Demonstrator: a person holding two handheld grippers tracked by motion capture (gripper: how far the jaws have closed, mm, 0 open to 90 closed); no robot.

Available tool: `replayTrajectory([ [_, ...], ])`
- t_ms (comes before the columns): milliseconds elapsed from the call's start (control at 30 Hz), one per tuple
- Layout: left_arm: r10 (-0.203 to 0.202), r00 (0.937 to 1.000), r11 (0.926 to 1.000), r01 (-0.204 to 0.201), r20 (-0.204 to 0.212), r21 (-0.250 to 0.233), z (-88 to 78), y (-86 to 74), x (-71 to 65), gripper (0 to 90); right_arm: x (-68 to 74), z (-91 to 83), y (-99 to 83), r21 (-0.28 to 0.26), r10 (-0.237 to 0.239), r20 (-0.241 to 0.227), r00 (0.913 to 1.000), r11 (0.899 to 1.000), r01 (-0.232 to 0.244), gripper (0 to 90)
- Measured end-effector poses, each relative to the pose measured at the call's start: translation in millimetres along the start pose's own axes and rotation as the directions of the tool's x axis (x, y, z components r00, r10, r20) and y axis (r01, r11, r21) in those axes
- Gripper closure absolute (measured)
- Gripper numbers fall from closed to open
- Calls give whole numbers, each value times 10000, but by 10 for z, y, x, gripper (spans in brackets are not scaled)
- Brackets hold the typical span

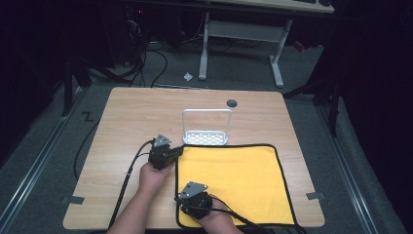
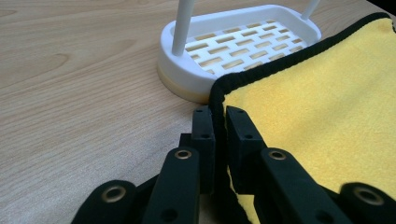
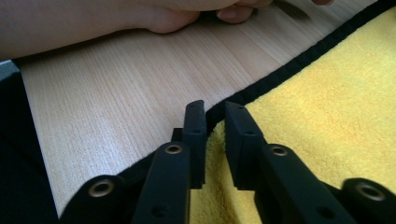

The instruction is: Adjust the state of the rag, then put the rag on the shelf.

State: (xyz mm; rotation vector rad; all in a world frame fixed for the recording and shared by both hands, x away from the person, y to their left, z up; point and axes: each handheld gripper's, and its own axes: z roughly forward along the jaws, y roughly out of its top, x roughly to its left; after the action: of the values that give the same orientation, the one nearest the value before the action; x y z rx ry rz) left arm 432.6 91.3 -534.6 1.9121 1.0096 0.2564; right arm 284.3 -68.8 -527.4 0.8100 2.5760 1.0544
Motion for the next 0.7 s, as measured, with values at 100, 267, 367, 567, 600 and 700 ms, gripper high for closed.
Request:
replayTrajectory([
  [100, -91, 9999, 9999, 91, 43, 75, -1, 2, 17, 822, 0, -2, -3, 3, -57, 35, 10000, 10000, 57, 839],
  [267, -493, 9984, 9988, 493, 271, 18, -9, -2, 61, 827, 7, -37, 12, -254, -329, 156, 9993, 9991, 333, 852],
  [367, -502, 9984, 9987, 504, 256, -81, -16, -5, 58, 831, 1, -142, 58, -804, -366, 247, 9990, 9960, 385, 854],
  [567, -728, 9968, 9968, 739, 342, -300, -34, -9, 80, 838, -4, -318, 148, -1458, -441, 299, 9986, 9881, 480, 857],
  [600, -765, 9965, 9965, 775, 344, -301, -33, -8, 83, 838, -1, -335, 163, -1492, -449, 305, 9985, 9876, 490, 857],
  [700, -973, 9945, 9943, 988, 388, -392, -49, -10, 102, 838, 4, -357, 212, -1664, -522, 396, 9978, 9843, 581, 857],
])
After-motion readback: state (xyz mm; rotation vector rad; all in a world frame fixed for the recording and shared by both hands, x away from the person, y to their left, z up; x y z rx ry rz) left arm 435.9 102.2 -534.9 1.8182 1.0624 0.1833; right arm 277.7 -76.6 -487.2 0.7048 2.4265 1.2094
